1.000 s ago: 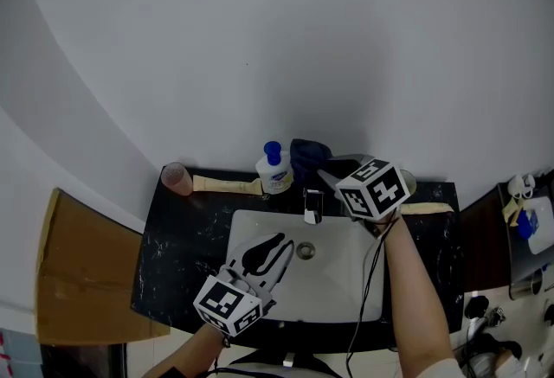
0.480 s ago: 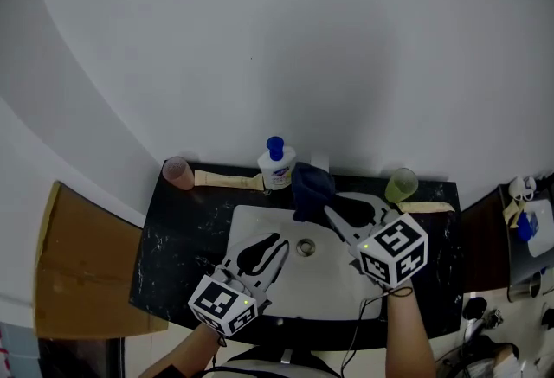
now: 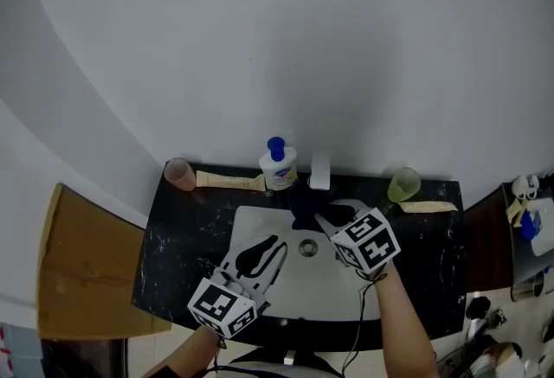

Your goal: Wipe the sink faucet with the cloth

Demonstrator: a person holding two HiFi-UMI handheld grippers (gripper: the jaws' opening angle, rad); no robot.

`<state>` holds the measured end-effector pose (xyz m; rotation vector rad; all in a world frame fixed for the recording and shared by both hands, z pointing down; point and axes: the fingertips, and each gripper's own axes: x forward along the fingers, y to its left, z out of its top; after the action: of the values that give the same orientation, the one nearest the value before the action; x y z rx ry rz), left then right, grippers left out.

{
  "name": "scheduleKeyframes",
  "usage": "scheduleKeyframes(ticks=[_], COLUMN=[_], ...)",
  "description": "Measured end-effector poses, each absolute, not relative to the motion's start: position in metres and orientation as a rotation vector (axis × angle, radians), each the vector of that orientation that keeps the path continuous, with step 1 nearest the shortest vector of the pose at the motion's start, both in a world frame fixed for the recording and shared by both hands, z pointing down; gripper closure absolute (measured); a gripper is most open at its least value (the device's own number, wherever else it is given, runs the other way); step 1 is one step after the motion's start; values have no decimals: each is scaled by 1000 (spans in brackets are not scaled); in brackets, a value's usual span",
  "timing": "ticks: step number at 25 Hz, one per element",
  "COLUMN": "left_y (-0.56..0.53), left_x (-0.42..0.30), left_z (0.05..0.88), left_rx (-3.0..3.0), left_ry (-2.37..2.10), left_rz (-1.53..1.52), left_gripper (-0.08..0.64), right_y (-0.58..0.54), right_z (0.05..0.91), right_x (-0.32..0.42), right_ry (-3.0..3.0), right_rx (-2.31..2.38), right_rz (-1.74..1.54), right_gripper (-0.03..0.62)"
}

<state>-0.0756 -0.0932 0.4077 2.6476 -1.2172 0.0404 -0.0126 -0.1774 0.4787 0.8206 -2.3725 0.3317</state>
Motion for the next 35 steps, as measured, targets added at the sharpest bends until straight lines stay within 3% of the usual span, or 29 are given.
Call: scheduleKeyframes(ticks=[7, 15, 22, 31, 35], left_y=[-95, -95, -96, -97, -98], left_x=[-85, -84, -80, -80, -76], left_z=[401, 407, 401, 404, 405], left_rx=[2629, 2633, 2639, 2636, 2644], left_ry=[-1251, -1227, -1224, -1218, -1207], left_rz=[65, 43, 50, 47, 45], left_gripper=[482, 482, 482, 482, 482], right_y=[-234, -169, -230, -170, -196], right_z=[477, 479, 478, 478, 480], right_x=[3, -9, -2, -10, -5], right_ry=[-2377, -2370, -2368, -2377, -2386], right_rx=[1033, 779, 940, 757, 836], right_rz=[396, 401, 387, 398, 394], right_gripper=[521, 522, 520, 522, 520])
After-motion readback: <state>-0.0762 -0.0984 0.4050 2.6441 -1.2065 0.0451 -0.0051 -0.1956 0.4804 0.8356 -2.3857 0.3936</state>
